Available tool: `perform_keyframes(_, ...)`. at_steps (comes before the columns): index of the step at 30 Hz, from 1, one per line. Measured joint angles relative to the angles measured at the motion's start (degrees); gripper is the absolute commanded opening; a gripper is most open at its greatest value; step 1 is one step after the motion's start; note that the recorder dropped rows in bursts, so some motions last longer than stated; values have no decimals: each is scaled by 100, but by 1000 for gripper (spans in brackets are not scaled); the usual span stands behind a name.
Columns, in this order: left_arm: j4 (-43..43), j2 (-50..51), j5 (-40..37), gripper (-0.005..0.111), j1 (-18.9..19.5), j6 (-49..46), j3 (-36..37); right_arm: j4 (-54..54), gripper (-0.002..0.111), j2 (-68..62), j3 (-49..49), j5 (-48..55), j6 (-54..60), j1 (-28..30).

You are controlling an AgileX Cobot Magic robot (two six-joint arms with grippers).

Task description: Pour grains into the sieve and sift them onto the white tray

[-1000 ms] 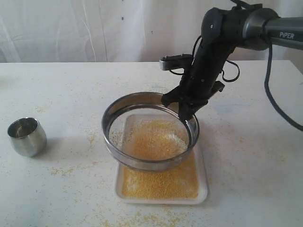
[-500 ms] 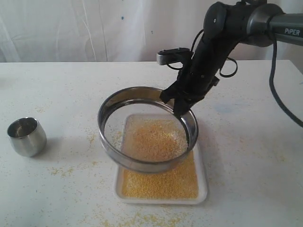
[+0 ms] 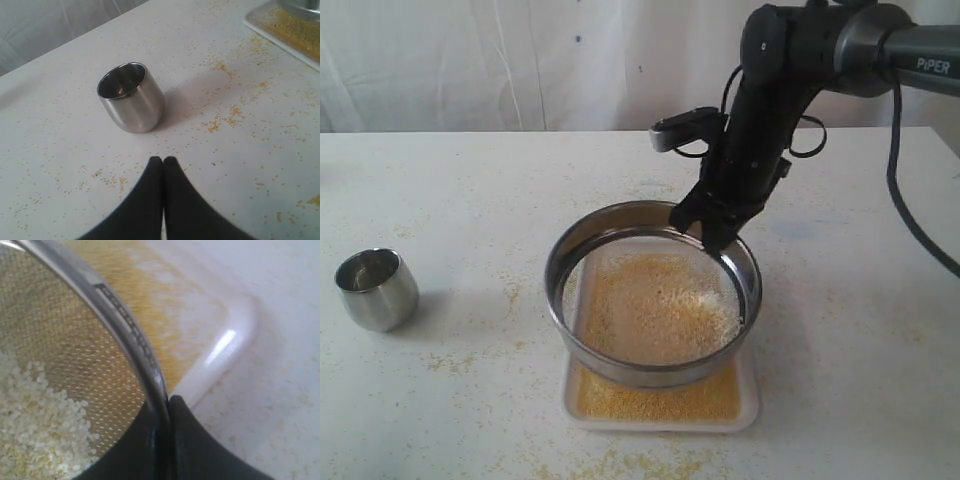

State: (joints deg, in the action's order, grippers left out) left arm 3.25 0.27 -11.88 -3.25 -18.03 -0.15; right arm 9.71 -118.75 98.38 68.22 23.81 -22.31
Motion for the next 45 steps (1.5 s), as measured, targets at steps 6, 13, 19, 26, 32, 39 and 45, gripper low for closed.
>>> perform_keyframes(6, 0, 0, 0, 1, 0, 0, 0, 477, 0, 99, -48, -419, -223, -66)
perform_keyframes(13, 0, 0, 0, 1, 0, 0, 0, 75, 0, 116, -35, -485, -749, -57)
perform_keyframes(19, 0, 0, 0, 1, 0, 0, 0, -385, 0, 128, -46, -119, -1118, -166)
perform_keyframes(26, 0, 0, 0, 1, 0, 0, 0, -398, 0, 107, -46, -161, -1221, -130)
perform_keyframes(32, 0, 0, 0, 1, 0, 0, 0, -235, 0, 136, -45, -184, -1249, -236)
perform_keyframes(39, 0, 0, 0, 1, 0, 0, 0, -118, 0, 136, -43, -65, -530, -337)
perform_keyframes(45, 0, 0, 0, 1, 0, 0, 0, -204, 0, 136, -33, -86, 119, -255)
